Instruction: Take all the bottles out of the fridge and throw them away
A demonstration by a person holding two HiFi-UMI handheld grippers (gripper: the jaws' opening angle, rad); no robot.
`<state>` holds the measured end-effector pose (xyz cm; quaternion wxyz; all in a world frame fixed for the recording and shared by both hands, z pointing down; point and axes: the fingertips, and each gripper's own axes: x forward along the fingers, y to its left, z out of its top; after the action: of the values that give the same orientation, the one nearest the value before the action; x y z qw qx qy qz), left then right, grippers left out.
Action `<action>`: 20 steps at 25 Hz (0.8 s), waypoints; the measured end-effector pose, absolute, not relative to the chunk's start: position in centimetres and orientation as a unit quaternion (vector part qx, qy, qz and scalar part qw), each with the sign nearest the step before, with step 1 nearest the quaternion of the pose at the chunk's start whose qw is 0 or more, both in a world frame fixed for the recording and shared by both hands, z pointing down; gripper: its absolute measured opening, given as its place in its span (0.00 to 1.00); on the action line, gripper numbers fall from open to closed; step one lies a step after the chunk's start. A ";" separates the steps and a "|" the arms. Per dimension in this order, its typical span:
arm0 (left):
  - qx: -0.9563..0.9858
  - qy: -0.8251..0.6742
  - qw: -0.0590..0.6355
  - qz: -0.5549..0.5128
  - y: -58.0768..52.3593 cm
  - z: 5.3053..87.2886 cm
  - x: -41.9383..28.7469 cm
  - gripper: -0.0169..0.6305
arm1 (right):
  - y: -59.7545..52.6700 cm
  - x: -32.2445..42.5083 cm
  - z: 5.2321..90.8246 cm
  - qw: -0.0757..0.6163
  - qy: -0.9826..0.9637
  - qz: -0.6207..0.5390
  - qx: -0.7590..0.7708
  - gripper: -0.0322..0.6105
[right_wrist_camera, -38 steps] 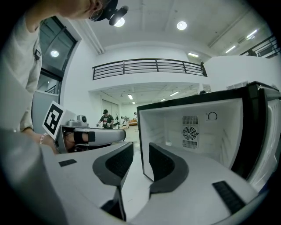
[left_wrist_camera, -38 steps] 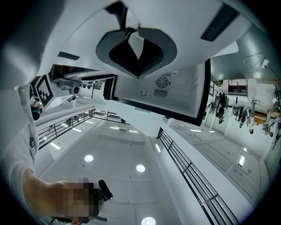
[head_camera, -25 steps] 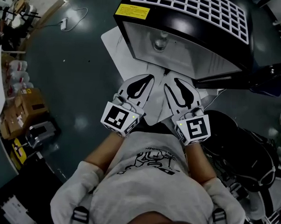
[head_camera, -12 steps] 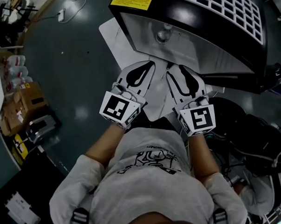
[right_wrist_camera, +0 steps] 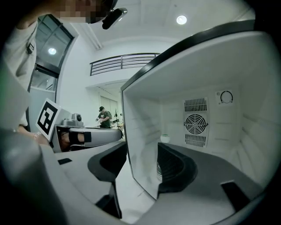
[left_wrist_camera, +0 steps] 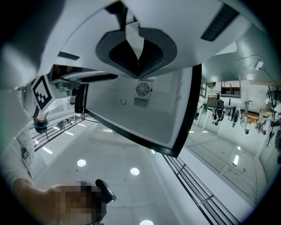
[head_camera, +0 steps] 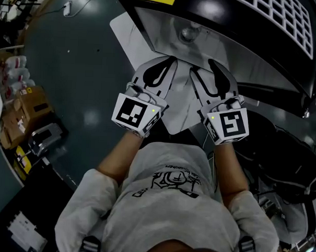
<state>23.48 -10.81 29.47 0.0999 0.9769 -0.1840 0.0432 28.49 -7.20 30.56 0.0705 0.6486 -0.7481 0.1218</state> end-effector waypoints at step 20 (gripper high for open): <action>0.973 -0.202 0.100 0.051 -15.7 32.6 25.8 0.05 | -13.4 31.8 34.1 0.103 -0.739 0.107 0.657 0.44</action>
<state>25.79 -15.70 32.60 0.1001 0.9729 -0.2019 0.0508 31.79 -13.37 34.09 0.1029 0.6567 -0.7393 0.1074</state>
